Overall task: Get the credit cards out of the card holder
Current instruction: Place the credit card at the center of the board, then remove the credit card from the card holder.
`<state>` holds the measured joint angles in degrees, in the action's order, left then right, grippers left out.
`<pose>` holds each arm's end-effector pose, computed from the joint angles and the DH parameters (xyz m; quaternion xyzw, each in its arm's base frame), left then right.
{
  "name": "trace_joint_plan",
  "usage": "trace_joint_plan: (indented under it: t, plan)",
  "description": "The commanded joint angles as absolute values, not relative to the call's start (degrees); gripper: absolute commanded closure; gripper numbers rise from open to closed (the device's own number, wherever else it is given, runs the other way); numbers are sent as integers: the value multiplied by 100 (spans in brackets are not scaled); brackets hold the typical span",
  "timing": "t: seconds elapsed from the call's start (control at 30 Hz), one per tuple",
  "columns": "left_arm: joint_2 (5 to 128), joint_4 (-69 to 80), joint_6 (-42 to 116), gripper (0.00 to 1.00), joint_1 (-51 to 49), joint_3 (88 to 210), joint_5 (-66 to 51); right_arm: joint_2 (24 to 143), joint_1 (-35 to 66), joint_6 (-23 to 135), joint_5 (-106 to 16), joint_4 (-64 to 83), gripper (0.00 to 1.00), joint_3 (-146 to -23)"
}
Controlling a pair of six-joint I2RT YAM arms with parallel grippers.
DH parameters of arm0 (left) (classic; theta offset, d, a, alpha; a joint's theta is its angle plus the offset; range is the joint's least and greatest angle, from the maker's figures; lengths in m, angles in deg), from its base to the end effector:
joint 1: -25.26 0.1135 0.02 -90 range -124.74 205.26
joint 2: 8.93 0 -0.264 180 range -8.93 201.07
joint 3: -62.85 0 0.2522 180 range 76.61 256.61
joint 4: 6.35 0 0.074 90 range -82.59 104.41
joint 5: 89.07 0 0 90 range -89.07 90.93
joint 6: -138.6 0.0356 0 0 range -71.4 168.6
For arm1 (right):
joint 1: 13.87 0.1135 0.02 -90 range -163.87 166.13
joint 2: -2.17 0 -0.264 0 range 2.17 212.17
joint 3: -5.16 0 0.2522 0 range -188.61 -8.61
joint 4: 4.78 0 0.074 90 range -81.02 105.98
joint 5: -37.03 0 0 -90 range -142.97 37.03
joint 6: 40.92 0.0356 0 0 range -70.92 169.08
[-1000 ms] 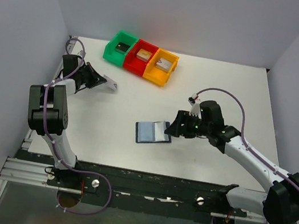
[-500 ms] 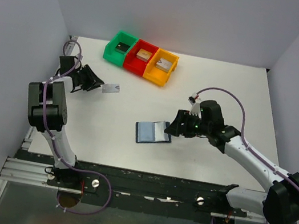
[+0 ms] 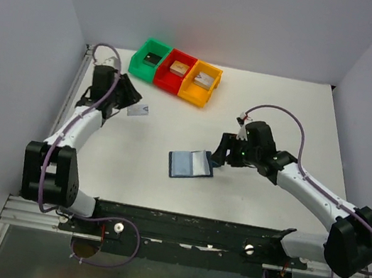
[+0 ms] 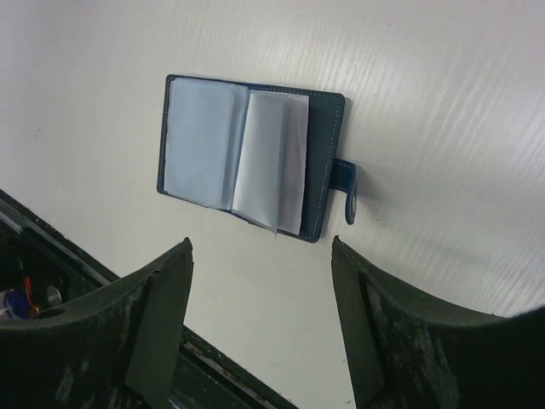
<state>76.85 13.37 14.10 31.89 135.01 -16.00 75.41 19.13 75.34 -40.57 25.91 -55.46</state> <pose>0.3349 0.0285 0.2580 -0.2404 0.8397 -0.2388 0.4244 0.2215 0.1530 0.2366 -0.0964 0.9087 0.2810 0.2934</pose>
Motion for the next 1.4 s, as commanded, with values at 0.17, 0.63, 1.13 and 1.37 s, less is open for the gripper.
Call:
trace_joint_plan:
  t: [0.17, 0.63, 1.13, 1.37]
  plan:
    - [5938, 979, 748, 38, 551, 11627, 549, 8127, 1971, 7228, -4304, 2840, 28, -5923]
    - [5040, 870, -817, 1, -128, 10280, 442, 8944, 1936, 7544, -5069, 2999, 30, -6002]
    - [4950, 152, -106, 9, -154, 10192, -925, 9789, 1883, 7457, -4849, 3131, 67, -6486]
    - [5759, -111, 87, 20, -453, 10535, -1445, 9605, 1883, 7588, -4700, 2920, 87, -6047]
